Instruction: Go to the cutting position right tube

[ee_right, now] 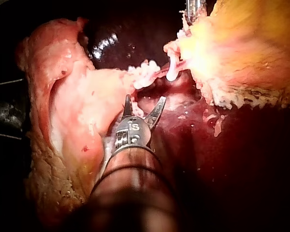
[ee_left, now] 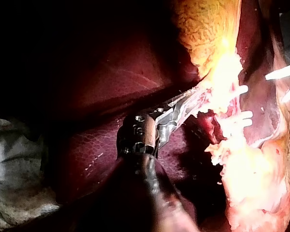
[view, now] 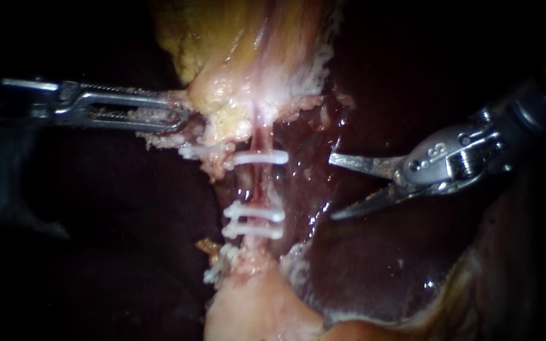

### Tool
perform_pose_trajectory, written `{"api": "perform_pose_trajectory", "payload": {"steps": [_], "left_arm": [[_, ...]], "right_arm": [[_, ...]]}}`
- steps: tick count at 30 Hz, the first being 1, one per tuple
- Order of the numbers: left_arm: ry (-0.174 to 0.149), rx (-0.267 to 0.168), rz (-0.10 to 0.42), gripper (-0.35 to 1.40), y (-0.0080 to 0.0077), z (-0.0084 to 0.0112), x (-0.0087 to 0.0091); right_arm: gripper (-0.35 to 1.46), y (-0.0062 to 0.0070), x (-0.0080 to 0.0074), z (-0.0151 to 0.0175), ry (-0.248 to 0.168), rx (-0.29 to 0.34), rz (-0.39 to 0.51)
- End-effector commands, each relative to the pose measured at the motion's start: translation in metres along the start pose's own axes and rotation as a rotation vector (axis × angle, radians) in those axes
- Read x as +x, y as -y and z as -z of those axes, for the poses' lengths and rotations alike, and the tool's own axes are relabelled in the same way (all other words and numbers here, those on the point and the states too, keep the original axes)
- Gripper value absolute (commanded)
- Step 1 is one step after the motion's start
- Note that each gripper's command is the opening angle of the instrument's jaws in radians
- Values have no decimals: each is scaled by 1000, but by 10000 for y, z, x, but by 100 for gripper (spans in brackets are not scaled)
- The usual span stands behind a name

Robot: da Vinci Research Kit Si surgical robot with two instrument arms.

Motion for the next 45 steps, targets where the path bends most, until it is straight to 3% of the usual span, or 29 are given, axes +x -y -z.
{"api": "perform_pose_trajectory", "payload": {"steps": [1, 5, 12, 18, 24, 40, 45], "left_arm": [[1, -1, 1, -35, -1, 1, 0], [9, -11, 6, -35, -10, 16, 6], [-53, -22, -20, -35, -41, 70, 39], [-81, -21, -34, -35, -58, 98, 52], [-82, -24, -34, -35, -59, 104, 50], [-83, -23, -35, -35, -59, 104, 47], [-83, -22, -36, -35, -59, 103, 46]], "right_arm": [[145, 0, 0, 0, 0, 0, 0], [145, 0, 0, 0, 0, 0, 0], [145, 0, 0, 0, 0, 0, 0], [145, 0, 1, 0, 0, 0, 0], [145, 2, 7, -6, -8, 4, -3], [145, 12, 22, -67, -34, 122, -238], [145, 10, 26, -89, -66, 161, -313]]}}
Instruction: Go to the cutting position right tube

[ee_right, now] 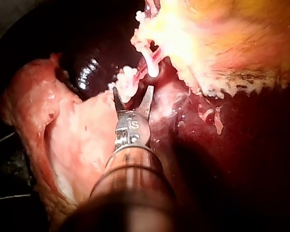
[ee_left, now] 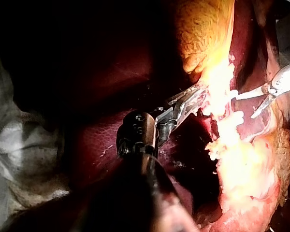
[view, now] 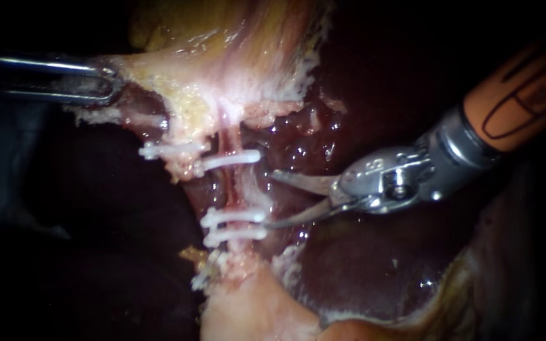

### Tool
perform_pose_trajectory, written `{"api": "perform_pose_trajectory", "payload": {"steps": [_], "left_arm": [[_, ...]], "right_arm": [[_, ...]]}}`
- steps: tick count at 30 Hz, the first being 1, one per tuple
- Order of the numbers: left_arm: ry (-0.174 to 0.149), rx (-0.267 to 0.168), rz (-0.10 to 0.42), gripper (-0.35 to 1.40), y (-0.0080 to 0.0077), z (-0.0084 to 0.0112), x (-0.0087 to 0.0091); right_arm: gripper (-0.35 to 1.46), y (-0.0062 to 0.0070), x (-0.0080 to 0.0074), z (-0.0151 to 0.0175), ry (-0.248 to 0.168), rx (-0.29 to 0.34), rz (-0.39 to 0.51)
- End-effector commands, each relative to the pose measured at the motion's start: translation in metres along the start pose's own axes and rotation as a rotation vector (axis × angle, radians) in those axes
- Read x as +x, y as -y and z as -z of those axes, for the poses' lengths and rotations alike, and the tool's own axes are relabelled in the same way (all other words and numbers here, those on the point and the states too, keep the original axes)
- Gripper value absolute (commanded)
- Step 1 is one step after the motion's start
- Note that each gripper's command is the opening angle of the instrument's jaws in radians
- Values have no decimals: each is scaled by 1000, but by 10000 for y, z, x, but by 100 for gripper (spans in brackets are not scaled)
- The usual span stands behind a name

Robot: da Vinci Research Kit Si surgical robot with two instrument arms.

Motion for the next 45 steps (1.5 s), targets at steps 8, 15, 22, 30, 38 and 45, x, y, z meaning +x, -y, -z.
{"api": "perform_pose_trajectory", "payload": {"steps": [8, 15, 22, 30, 38, 45], "left_arm": [[-1, 1, -2, -35, 1, -1, -3], [-1, 2, -2, -35, 1, -2, -3], [-1, 1, -2, -35, 2, -2, -3], [-1, 1, -2, -35, 5, -2, -2], [0, 0, -3, -35, 8, -1, -2], [0, 0, -2, -35, 9, 0, -1]], "right_arm": [[143, -10, 6, -25, -21, 37, -40], [143, -15, 14, -44, -65, 58, -57], [143, -18, 19, -60, -121, 120, -49], [139, -20, 22, -75, -161, 193, -5], [133, -22, 19, -88, -155, 230, 36], [134, -14, 22, -87, -189, 258, 37]]}}
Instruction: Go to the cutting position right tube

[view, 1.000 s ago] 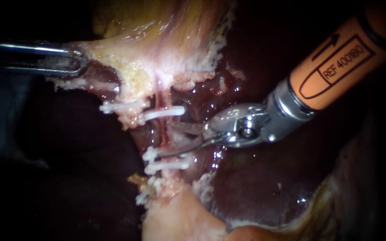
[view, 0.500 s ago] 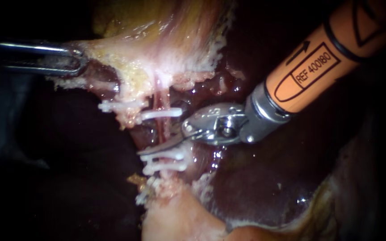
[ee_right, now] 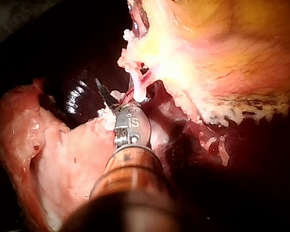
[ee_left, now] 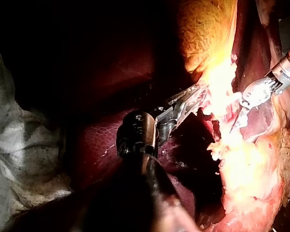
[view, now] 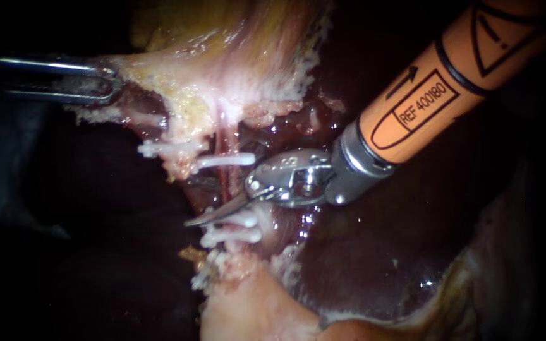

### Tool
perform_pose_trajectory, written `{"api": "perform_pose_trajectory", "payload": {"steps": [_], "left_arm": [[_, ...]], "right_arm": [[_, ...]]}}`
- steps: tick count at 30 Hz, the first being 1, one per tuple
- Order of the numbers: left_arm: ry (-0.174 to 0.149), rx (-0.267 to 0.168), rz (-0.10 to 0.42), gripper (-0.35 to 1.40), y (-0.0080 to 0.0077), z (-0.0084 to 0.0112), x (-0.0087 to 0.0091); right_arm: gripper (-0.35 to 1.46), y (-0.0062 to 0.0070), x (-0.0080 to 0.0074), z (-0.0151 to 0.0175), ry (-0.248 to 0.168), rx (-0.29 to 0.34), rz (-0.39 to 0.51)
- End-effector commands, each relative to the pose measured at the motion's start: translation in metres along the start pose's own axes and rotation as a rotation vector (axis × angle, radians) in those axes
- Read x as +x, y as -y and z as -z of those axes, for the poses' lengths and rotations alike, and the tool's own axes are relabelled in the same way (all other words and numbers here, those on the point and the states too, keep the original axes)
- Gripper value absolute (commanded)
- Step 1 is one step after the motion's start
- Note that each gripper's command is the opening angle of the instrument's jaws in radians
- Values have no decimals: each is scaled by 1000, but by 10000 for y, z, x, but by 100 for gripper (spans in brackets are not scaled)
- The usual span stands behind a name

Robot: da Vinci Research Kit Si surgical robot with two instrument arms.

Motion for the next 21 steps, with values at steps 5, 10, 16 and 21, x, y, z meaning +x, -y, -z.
{"api": "perform_pose_trajectory", "payload": {"steps": [5, 10, 16, 21], "left_arm": [[0, -1, 0, -35, 2, 0, 1], [0, -1, 0, -35, 3, 0, 1], [0, -1, 0, -35, 3, 1, 1], [0, -1, 0, -35, 3, 1, 1]], "right_arm": [[133, 13, 11, 0, -28, 43, 12], [133, 28, 22, -2, -39, 81, 22], [133, 41, 41, -3, -82, 100, 19], [133, 44, 49, -2, -97, 107, 16]]}}
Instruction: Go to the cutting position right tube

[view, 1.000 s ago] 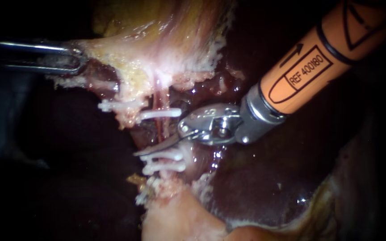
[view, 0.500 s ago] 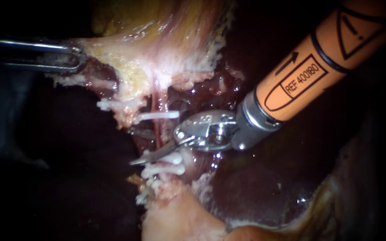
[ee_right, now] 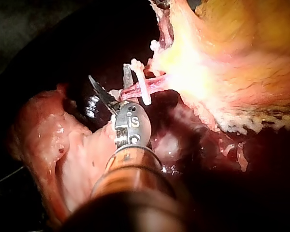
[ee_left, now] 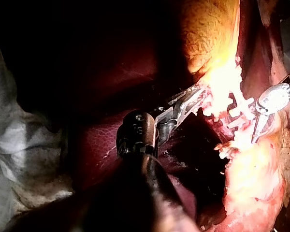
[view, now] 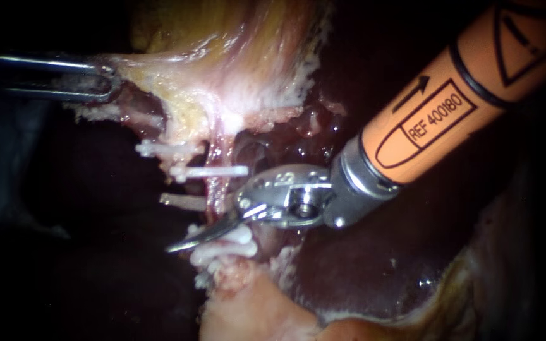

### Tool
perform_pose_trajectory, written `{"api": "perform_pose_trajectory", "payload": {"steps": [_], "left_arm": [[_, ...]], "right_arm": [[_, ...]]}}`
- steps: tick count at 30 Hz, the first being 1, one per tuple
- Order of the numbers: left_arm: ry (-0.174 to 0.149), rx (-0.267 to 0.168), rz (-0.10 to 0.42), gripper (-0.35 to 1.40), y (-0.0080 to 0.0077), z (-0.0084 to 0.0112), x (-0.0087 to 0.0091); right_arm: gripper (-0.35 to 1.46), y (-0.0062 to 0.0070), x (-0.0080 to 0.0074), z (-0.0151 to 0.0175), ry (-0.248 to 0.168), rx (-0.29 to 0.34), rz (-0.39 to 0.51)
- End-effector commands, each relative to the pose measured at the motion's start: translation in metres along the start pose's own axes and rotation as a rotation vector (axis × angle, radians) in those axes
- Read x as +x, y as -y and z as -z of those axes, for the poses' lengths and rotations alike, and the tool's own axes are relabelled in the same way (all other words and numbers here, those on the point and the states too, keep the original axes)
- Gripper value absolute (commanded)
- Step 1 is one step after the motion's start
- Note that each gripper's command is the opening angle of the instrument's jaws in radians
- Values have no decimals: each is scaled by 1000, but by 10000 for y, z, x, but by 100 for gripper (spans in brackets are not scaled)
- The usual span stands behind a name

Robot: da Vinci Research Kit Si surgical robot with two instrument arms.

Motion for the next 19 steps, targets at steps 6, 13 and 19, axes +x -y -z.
{"api": "perform_pose_trajectory", "payload": {"steps": [6, 13, 19], "left_arm": [[0, 0, 0, -35, 0, 0, 0], [0, 0, 0, -35, 0, 0, 0], [0, 0, 1, -35, 0, 0, 0]], "right_arm": [[131, 0, 0, 0, 1, 0, 0], [131, 0, 0, 0, 1, 2, 1], [131, 0, 0, 0, 2, 2, 1]]}}
